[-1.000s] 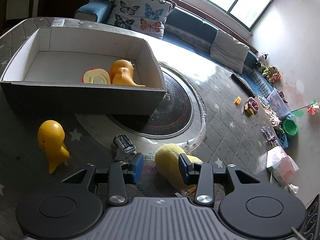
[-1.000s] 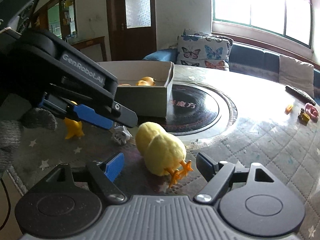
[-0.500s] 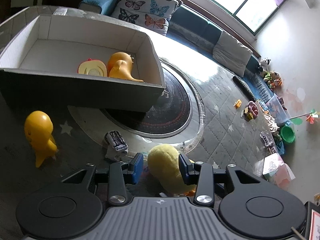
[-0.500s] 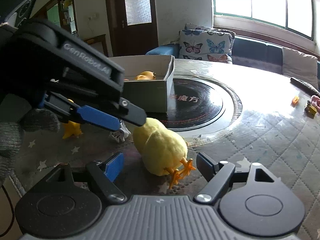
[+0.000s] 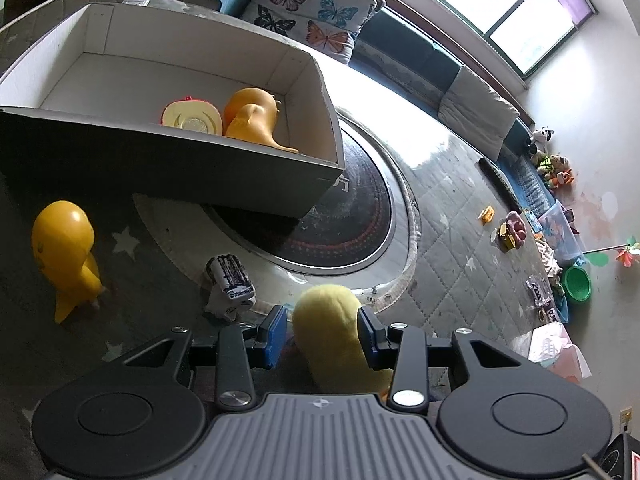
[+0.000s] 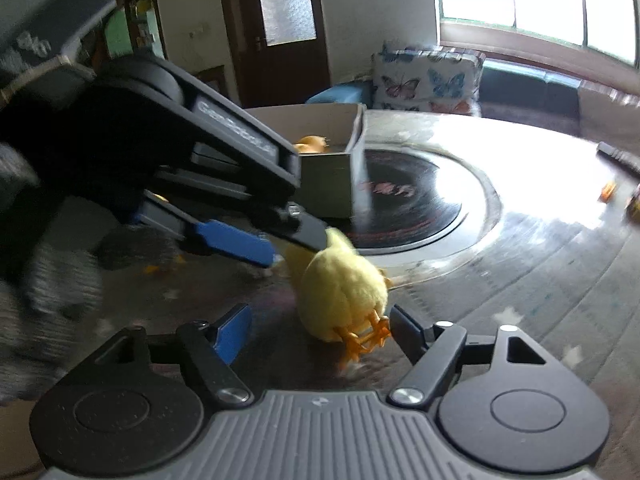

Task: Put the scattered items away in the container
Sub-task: 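Close the left tool fingers around the fluffy yellow chick, then lift the chick with the left tool and carry it over the box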

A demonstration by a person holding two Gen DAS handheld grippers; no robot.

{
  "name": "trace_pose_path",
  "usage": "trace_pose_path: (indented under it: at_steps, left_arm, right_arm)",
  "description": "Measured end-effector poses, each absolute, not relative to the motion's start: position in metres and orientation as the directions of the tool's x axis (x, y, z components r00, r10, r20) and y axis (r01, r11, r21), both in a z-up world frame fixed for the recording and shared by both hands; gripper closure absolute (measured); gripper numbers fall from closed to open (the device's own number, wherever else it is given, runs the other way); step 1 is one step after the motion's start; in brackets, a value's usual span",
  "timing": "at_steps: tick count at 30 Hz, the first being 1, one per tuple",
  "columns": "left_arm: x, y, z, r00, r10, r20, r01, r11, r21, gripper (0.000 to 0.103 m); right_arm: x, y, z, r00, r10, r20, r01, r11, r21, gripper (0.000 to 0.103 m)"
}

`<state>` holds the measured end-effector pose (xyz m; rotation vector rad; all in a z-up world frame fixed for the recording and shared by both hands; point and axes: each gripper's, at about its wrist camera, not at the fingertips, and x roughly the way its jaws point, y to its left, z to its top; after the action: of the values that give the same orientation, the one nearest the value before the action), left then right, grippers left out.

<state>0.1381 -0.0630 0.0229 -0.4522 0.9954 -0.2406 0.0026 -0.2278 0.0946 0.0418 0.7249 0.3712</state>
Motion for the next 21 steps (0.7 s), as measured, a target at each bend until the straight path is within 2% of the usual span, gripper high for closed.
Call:
trace_pose_path:
  at_steps: [14, 16, 21]
  left_arm:
    - [0.15, -0.074, 0.02, 0.517, -0.391, -0.761, -0.033, 0.88, -0.474, 0.061]
    - [0.151, -0.073, 0.018, 0.515, -0.395, -0.761, -0.036, 0.877, -0.48, 0.061]
    - [0.155, -0.076, 0.014, 0.519, -0.39, -0.761, -0.046, 0.876, -0.48, 0.061]
  right_arm:
    - [0.015, -0.225, 0.091, 0.707, 0.301, -0.64, -0.289, 0.949, 0.127, 0.028]
    - [0.017, -0.224, 0.089, 0.706, 0.299, -0.642, -0.291, 0.949, 0.123, 0.037]
    - [0.021, -0.222, 0.087, 0.705, 0.299, -0.643, -0.293, 0.949, 0.12, 0.048]
